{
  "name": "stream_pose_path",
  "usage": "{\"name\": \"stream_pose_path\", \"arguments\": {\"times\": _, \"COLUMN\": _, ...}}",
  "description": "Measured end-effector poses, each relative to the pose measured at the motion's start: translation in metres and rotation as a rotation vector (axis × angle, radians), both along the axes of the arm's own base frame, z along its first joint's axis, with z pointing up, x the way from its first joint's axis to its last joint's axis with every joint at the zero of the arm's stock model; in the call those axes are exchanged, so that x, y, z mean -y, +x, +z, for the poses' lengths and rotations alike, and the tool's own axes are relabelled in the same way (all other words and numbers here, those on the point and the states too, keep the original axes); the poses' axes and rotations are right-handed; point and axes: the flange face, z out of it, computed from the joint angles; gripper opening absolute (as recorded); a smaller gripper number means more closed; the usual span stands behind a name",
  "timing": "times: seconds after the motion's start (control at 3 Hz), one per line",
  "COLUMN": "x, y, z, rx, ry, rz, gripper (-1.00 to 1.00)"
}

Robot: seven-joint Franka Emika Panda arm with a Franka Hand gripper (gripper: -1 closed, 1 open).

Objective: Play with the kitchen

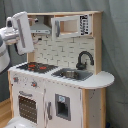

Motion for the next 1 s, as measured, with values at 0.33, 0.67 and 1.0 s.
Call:
{"name": "stream_pose_path", "arguments": {"times": 0.33, "x": 0.011, "y": 0.015, "z": 0.007, "rx": 0.006, "ry": 0.008, "rz": 0.045, "gripper": 1.00}}
{"name": "stream_pose_path", "arguments": {"times": 0.67, "x": 0.021, "y": 0.029, "z": 0.012, "rx": 0.011, "ry": 0.014, "rz": 0.085, "gripper": 1.00}}
{"name": "stream_pose_path", "arguments": {"times": 1.0, "x": 0.035, "y": 0.046, "z": 0.014, "rx": 0.012, "ry": 0.024, "rz": 0.129, "gripper": 1.00}}
